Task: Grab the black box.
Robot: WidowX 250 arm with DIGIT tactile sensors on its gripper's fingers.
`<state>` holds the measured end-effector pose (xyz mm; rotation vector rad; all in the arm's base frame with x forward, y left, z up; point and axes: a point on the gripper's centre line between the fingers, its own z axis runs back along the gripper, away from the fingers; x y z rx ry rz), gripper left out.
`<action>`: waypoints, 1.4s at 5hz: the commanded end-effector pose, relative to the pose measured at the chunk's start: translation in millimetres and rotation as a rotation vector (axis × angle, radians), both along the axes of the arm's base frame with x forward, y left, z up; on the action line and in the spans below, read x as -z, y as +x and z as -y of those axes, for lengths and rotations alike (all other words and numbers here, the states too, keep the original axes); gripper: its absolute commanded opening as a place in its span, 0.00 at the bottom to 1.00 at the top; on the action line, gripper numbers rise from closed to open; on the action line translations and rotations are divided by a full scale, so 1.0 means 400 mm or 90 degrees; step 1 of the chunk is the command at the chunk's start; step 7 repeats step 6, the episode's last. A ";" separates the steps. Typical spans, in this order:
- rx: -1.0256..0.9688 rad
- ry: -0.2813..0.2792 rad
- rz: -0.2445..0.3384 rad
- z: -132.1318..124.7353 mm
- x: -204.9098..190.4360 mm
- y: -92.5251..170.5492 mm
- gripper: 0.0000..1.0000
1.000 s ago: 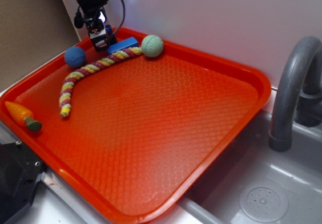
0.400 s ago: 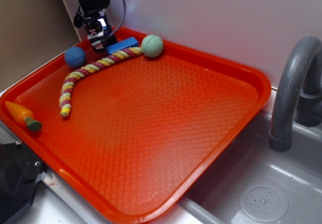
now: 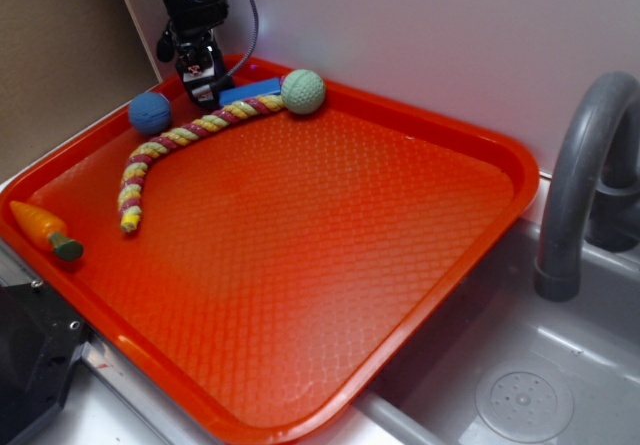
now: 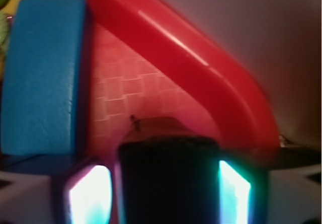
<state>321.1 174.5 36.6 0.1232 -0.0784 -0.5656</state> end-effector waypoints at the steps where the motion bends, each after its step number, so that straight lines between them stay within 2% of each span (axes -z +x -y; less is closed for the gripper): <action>1: -0.040 0.015 0.083 0.110 -0.197 -0.017 0.00; 2: -0.116 -0.007 0.130 0.216 -0.326 -0.091 0.00; 3: -0.172 0.038 0.115 0.318 -0.443 -0.153 0.00; 4: -0.183 -0.016 0.088 0.356 -0.565 -0.192 0.00; 5: -0.204 -0.017 0.042 0.391 -0.562 -0.223 0.00; 7: -0.227 -0.008 0.030 0.393 -0.531 -0.227 0.00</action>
